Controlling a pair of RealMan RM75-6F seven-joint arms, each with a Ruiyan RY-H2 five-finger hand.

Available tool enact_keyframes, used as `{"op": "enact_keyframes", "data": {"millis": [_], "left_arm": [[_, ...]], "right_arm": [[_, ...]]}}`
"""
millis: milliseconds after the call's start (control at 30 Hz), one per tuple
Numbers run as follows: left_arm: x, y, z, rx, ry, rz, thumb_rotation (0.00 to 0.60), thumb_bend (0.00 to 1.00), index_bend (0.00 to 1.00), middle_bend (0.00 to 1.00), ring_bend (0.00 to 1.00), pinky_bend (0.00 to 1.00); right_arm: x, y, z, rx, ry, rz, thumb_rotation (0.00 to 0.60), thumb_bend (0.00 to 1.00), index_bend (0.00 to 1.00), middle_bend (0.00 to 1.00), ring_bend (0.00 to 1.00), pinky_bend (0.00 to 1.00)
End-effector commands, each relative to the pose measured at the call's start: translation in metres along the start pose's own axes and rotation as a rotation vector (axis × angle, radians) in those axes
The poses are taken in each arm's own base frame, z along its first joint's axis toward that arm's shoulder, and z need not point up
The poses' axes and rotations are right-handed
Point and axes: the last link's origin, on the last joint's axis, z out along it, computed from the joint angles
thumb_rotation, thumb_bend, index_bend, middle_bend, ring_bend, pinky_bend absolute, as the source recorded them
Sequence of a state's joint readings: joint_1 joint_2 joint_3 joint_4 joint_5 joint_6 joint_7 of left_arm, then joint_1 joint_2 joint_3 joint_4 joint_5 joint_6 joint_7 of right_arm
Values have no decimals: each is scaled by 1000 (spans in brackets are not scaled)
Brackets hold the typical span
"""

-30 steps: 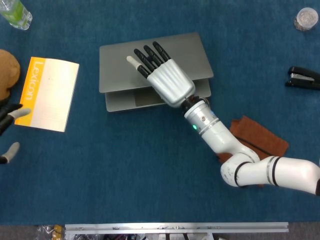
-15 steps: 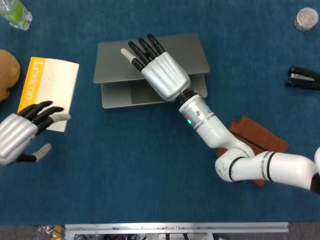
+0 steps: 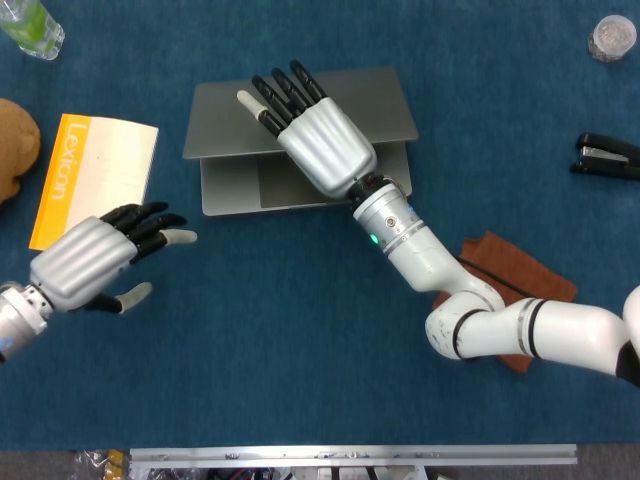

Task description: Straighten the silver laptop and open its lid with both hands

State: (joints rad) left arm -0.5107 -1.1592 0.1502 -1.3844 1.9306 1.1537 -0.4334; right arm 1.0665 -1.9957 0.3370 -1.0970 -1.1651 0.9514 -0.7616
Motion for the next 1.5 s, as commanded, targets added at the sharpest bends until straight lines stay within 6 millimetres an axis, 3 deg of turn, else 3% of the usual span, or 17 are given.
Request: {"op": "enact_keyframes", "data": {"millis": [33, 700, 1200, 1500], "left_arm": [[-2, 2, 9, -16, -13, 10, 600, 396, 164, 111, 53, 127], [-12, 2, 78, -48, -87, 33, 600, 396, 164, 111, 53, 127], [-20, -9, 111, 12, -120, 25, 600, 396, 164, 111, 53, 127], [-25, -14, 115, 39, -139, 31, 600, 396, 164, 112, 53, 127]], "right_arm": [[0, 1, 1, -3, -1, -4, 600, 468, 0, 54, 0, 65], [5, -1, 4, 5, 9, -15, 600, 467, 0, 54, 0, 65], [12, -5, 3, 15, 23, -9, 600, 467, 0, 54, 0, 65], [13, -4, 4, 14, 23, -13, 600, 468, 0, 54, 0, 65]]}}
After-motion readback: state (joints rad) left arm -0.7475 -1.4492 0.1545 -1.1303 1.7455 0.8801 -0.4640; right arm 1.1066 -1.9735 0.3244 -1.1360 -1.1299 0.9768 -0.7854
